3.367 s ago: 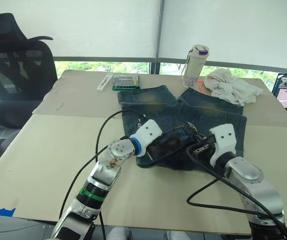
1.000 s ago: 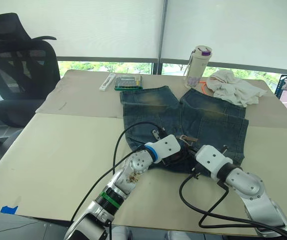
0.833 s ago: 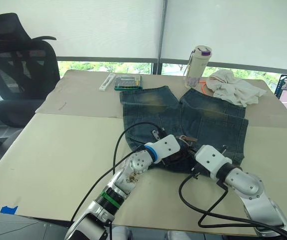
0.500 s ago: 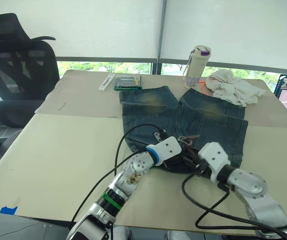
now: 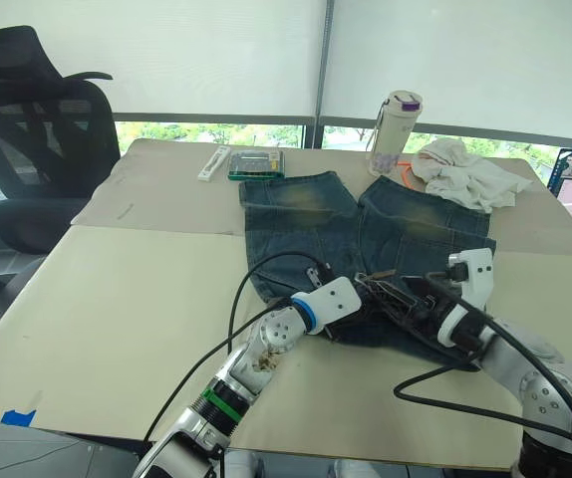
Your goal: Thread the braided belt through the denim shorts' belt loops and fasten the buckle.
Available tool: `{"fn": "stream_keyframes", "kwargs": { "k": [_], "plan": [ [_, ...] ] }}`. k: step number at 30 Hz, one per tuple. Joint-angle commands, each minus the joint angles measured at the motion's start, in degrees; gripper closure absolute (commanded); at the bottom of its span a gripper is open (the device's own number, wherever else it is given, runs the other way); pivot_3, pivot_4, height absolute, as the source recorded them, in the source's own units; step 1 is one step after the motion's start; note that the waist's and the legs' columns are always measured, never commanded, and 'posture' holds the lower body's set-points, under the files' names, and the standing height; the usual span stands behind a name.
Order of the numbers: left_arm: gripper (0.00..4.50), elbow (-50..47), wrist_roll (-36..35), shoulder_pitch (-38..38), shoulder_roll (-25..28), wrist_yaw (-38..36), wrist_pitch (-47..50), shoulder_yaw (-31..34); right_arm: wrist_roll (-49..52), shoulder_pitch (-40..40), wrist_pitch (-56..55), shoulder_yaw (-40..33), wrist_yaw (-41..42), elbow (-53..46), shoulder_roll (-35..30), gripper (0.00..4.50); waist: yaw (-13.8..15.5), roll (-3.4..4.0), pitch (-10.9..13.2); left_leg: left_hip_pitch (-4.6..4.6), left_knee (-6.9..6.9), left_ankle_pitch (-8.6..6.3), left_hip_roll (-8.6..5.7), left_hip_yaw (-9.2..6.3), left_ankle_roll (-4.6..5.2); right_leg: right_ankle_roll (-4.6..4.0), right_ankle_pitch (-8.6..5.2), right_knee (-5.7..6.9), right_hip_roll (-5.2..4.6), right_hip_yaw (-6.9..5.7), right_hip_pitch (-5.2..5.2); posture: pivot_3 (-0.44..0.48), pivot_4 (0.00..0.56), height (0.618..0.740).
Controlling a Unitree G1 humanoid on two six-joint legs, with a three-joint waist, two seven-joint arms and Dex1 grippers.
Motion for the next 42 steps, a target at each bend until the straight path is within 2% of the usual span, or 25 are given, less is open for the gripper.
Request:
{"fn": "stream_keyframes", "kwargs": {
  "k": [1, 4, 5, 9, 17, 19, 24, 25, 29, 32, 33, 35, 42],
  "plan": [
    [4.50, -1.9, 0.4, -0.1, -0.6, 0.3, -1.7, -0.7, 6.8, -4.7, 5.7, -6.7, -11.5, 1.3, 9.0, 0.03, 0.0, 0.07, 0.0, -0.01, -0.01, 0.00, 0.01, -0.01, 0.00, 0.00, 0.00, 0.03, -0.01, 0.00, -0.02, 0.000, 0.150, 0.740],
    [4.50, -2.0, 0.5, 0.0, -0.6, 0.2, -1.7, -0.8, 9.9, -8.2, 7.1, -10.4, -18.4, 2.5, 14.1, 0.03, 0.0, 0.18, -0.1, -0.05, -0.02, 0.00, -0.03, 0.00, 0.00, 0.00, 0.00, 0.06, -0.03, 0.00, -0.08, 0.000, 0.150, 0.740],
    [4.50, -2.0, 0.5, 0.1, -0.7, 0.1, -1.7, -0.8, 10.3, -8.8, 7.5, -10.9, -19.9, 2.8, 14.6, 0.53, 0.0, 0.19, -0.1, -0.06, -0.02, 0.00, -0.06, 0.00, 0.00, 0.00, 0.00, 0.07, -0.06, -0.01, -0.09, 0.000, 0.150, 0.740],
    [4.50, -1.8, 0.6, 0.1, -0.7, 0.0, -1.8, -0.8, 11.8, -9.9, 7.9, -12.4, -24.9, 3.9, 15.4, 1.83, 0.0, 0.20, -0.1, -0.09, 0.00, -0.01, -0.11, 0.01, 0.01, 0.06, 0.03, 0.39, -0.06, -0.02, -0.08, 0.000, 0.150, 0.740],
    [4.50, -1.9, 0.6, 0.2, -0.7, 0.0, -1.7, -0.7, 16.1, -9.2, 7.1, -11.4, -29.4, 4.3, 14.7, 4.46, -0.4, 0.25, -0.1, -0.07, 0.00, 0.00, -0.07, 0.01, 0.01, 0.06, 0.03, 0.40, 0.02, -0.02, -0.09, 0.000, 0.150, 0.740],
    [4.50, -2.2, -0.6, 0.6, -0.7, -1.1, -1.4, -0.5, 17.3, -9.0, 6.7, -11.2, -30.4, 4.3, 14.6, 4.46, -0.4, 0.25, -0.1, -0.07, 0.00, 0.00, -0.07, 0.01, 0.01, 0.06, 0.03, 0.39, 0.02, -0.02, -0.09, 0.000, 0.150, 0.740],
    [2.91, -3.5, -0.2, 1.9, 0.8, -0.9, -2.3, 0.4, 19.7, -9.1, 6.0, -11.6, -32.0, 5.0, 11.9, 4.50, -0.4, 0.25, -0.1, -0.07, 0.00, 0.00, -0.06, 0.01, 0.01, 0.06, 0.03, 0.39, 0.02, -0.02, -0.09, 0.000, 0.150, 0.740],
    [2.47, -3.9, -0.4, 2.3, 1.3, -0.9, -2.4, 0.8, 20.3, -9.1, 5.7, -12.0, -32.2, 5.3, 11.0, 4.50, -0.4, 0.26, -0.1, -0.07, 0.00, 0.00, -0.06, 0.01, 0.01, 0.06, 0.03, 0.39, 0.02, -0.02, -0.08, 0.000, 0.150, 0.740],
    [1.19, -8.1, -3.7, 7.7, 6.8, -3.6, -4.5, 4.2, 23.6, -8.1, 5.0, -15.1, -31.3, 7.8, 4.3, 4.50, -0.6, 0.29, -0.2, -0.07, -0.02, -0.01, -0.05, 0.01, 0.02, 0.06, 0.03, 0.37, 0.02, -0.01, -0.08, 0.000, 0.150, 0.740],
    [0.21, -9.5, -5.2, 9.9, 9.0, -5.0, -3.8, 5.7, 27.4, -7.3, 3.9, -16.0, -31.5, 9.6, 0.9, 4.50, -0.7, 0.30, -0.2, -0.05, -0.04, -0.01, -0.02, 0.01, 0.02, 0.06, 0.03, 0.36, 0.02, -0.01, -0.06, 0.000, 0.150, 0.740],
    [0.05, -9.7, -5.5, 10.4, 9.6, -5.3, -3.7, 6.0, 29.1, -7.3, 3.6, -16.4, -31.8, 10.1, 0.1, 4.50, -0.7, 0.31, -0.2, -0.05, -0.04, -0.01, -0.01, 0.01, 0.02, 0.06, 0.03, 0.35, 0.02, -0.01, -0.06, 0.000, 0.150, 0.740],
    [0.05, -9.9, -5.5, 11.0, 10.4, -5.5, -3.5, 6.5, 31.6, -7.0, 2.9, -17.0, -32.0, 11.1, -2.2, 4.50, -0.9, 0.39, -0.2, -0.01, -0.02, -0.01, -0.01, 0.03, 0.03, 0.06, 0.03, -0.03, 0.02, 0.02, 0.02, 0.000, 0.150, 0.740],
    [0.05, -10.5, -5.4, 11.2, 10.3, -5.4, -2.7, 6.3, 39.8, -6.2, -0.4, -17.3, -30.1, 13.8, -13.5, 4.50, -0.9, 0.42, -0.2, -0.03, -0.02, -0.02, 0.00, 0.03, 0.06, 0.06, 0.03, -0.06, 0.01, 0.02, 0.04, 0.000, 0.150, 0.740]
  ]
}}
